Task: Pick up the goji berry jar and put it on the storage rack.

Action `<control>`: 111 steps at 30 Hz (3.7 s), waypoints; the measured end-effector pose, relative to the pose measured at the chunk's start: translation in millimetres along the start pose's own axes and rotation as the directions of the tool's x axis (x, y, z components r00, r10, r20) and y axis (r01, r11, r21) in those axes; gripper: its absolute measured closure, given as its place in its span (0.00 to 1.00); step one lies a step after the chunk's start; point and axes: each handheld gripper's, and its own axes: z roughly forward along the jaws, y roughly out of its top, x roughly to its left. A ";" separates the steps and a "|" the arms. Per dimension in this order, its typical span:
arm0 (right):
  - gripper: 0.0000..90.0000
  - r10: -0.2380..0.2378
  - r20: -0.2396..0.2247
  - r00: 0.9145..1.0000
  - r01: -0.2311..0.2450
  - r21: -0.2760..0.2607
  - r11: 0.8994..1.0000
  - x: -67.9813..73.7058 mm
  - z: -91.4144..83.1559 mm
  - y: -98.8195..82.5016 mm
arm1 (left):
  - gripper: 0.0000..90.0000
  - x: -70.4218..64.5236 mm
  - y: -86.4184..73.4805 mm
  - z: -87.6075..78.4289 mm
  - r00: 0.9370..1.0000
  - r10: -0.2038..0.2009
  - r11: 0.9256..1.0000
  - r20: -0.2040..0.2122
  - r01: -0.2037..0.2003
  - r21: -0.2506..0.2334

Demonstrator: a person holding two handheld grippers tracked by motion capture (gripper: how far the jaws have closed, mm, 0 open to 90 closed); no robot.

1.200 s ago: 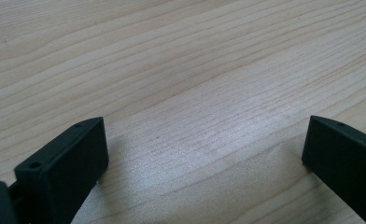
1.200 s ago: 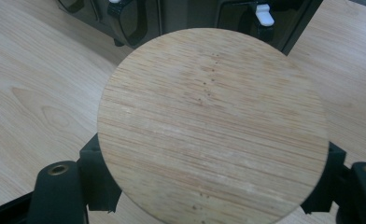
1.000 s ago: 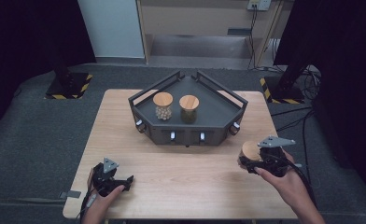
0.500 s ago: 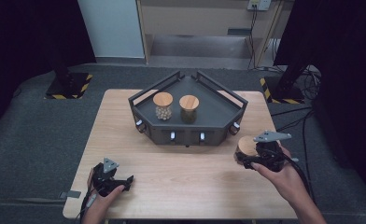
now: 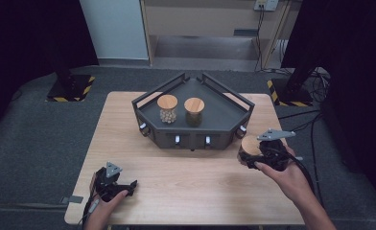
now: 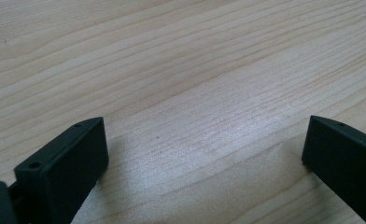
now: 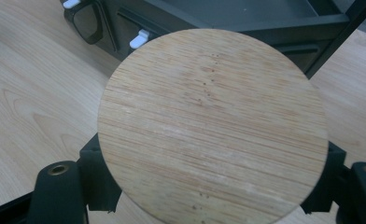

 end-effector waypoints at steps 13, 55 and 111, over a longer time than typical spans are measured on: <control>0.29 0.001 -0.004 1.000 -0.001 -0.008 1.000 1.4 3.4 12.2 | 0.00 0.1 0.1 0.0 1.000 0.001 1.000 0.000 -0.001 0.000; 0.29 -0.023 0.000 1.000 0.023 -0.036 0.999 0.7 9.8 65.5 | 0.00 0.4 0.2 0.1 1.000 0.001 1.000 0.002 -0.001 0.000; 0.29 -0.014 0.006 1.000 0.014 -0.033 0.999 -11.0 42.9 112.5 | 0.00 0.7 0.3 0.3 1.000 0.002 1.000 0.003 -0.002 0.000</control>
